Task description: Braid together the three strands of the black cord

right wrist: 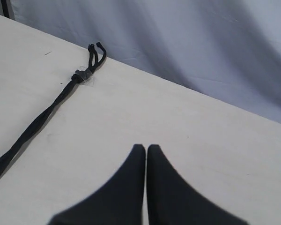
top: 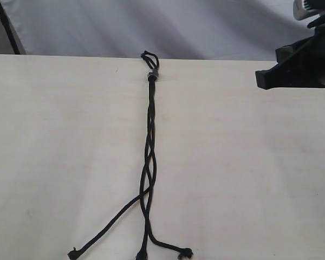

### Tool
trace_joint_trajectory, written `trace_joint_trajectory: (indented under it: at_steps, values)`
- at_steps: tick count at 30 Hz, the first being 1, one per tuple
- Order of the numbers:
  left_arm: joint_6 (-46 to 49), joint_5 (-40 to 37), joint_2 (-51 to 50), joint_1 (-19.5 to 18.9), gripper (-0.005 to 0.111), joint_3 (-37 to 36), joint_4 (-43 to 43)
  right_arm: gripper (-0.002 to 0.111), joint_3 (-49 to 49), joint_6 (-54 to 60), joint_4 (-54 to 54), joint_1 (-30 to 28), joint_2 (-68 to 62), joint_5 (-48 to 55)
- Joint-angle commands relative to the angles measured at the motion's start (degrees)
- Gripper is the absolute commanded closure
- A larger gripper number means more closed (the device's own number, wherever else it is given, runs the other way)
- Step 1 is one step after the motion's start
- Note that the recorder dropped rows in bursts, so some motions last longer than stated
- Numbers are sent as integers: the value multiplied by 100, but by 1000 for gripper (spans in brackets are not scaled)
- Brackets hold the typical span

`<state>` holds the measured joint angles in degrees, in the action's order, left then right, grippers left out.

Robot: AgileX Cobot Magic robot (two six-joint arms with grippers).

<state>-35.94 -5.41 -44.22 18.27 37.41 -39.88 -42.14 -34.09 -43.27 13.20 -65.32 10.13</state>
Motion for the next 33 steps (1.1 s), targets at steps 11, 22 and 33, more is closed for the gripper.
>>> trace_joint_trajectory:
  at_steps: [11, 22, 33]
  values:
    - [19, 55, 1540, -32, 104, -793, 4, 106, 20, -35, -1, -43, 41, -76]
    - [242, 55, 3984, -1198, 104, -2539, -369, 106, 20, -74, -1, -43, 41, -75]
    - [-698, 76, 4353, -2887, 104, -2840, -275, 106, 20, -74, -1, -43, 41, -75]
